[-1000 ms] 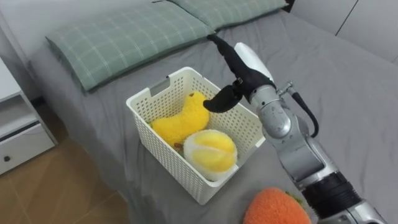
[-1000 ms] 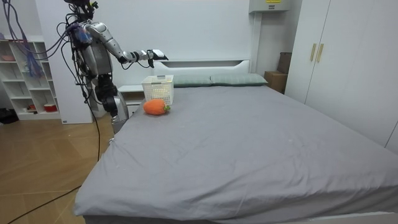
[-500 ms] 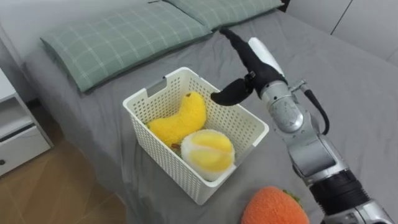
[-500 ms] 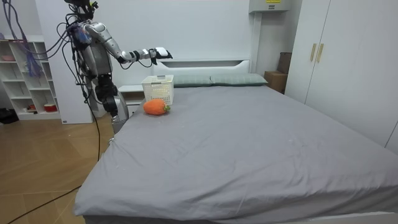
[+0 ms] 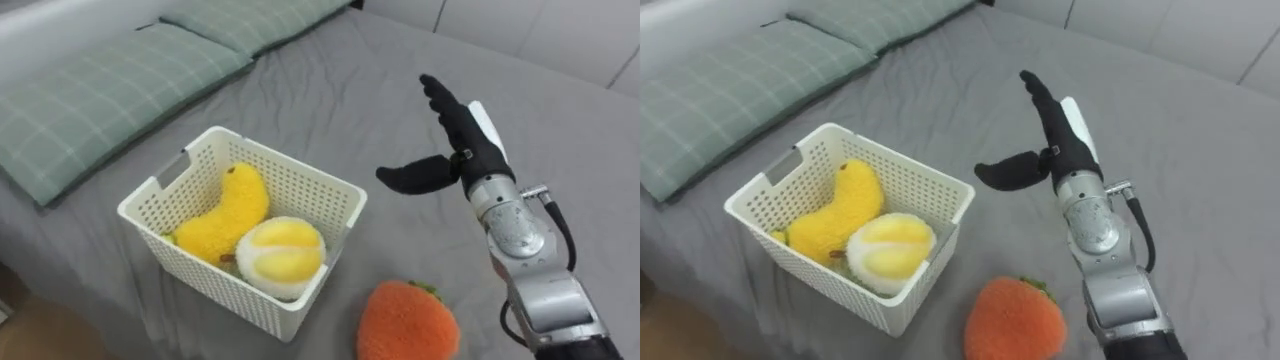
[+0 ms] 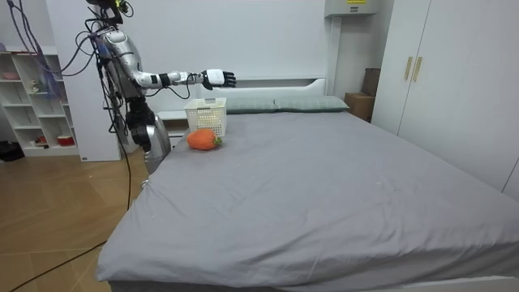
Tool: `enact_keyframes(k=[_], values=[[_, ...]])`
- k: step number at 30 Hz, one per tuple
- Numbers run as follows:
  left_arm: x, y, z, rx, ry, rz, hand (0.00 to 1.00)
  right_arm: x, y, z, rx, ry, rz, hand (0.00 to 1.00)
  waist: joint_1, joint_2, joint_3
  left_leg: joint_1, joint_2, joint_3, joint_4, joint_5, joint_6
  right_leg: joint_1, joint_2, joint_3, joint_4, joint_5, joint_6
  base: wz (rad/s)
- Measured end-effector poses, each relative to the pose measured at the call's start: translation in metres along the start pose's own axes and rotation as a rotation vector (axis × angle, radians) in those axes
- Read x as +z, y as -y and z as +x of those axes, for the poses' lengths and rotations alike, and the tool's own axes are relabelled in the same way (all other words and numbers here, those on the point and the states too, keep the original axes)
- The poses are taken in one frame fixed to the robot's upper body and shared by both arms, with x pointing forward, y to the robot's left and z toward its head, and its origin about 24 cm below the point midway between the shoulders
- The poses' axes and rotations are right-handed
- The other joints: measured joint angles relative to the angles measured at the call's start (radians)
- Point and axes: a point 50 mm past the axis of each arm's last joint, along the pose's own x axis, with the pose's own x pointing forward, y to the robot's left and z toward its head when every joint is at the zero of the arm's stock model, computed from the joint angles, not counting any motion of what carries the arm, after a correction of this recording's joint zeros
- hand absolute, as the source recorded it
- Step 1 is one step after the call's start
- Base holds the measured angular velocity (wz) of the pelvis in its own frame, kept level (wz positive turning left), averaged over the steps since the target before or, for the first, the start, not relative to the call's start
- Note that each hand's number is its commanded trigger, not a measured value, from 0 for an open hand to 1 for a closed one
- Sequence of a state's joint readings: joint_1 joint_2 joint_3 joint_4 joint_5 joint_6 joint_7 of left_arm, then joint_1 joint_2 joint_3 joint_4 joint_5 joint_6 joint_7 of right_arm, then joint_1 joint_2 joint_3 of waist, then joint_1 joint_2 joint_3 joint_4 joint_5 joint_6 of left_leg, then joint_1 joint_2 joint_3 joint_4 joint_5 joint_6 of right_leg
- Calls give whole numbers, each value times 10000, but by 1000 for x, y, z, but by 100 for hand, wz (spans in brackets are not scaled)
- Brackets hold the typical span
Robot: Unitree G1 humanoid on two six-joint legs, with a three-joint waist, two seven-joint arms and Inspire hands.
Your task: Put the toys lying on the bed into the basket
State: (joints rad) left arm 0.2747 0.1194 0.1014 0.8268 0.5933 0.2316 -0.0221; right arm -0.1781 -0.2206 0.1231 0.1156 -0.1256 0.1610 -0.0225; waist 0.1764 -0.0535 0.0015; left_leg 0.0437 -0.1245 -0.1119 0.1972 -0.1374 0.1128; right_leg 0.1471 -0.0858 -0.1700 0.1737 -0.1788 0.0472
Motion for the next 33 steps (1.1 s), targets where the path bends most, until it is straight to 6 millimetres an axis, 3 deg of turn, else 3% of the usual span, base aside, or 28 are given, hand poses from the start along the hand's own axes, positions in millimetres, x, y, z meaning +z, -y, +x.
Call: enact_keyframes(k=[5,10,15,20,25,33], values=[[3,-1,1,14,75,36,0,-15,1,-9,-10,-523,326,0,-436,-59,-17,54,132,439,-132,-48,-2,-53,78,363,-29,17,-28,-25],[3,-1,1,82,94,33,0,-35,-5,-20,294,-1239,588,0,-457,-76,-4,209,249,798,-160,-192,-6,-60,157,658,-41,33,-51,-23],[2,-1,2,110,24,72,0,-57,-11,-29,570,-2161,672,0,-461,-66,18,315,297,933,-161,-277,-12,-48,191,669,-56,35,-54,-12],[-1,2,3,131,-147,8,0,-94,-31,-50,1498,-3738,244,0,-374,-41,50,344,313,1046,-179,-302,-2,-70,197,736,-52,35,-54,-8],[-3,7,1,28,-187,-8,0,-98,-49,-58,2597,-3889,-664,0,-426,37,38,220,346,1038,-70,-439,-25,-110,243,750,-52,35,-56,-4],[-6,17,-1,38,-296,-102,0,-100,-68,-61,3425,-4023,-1209,0,-328,35,36,206,343,957,-93,-442,-18,-71,200,156,-88,40,-62,4]])
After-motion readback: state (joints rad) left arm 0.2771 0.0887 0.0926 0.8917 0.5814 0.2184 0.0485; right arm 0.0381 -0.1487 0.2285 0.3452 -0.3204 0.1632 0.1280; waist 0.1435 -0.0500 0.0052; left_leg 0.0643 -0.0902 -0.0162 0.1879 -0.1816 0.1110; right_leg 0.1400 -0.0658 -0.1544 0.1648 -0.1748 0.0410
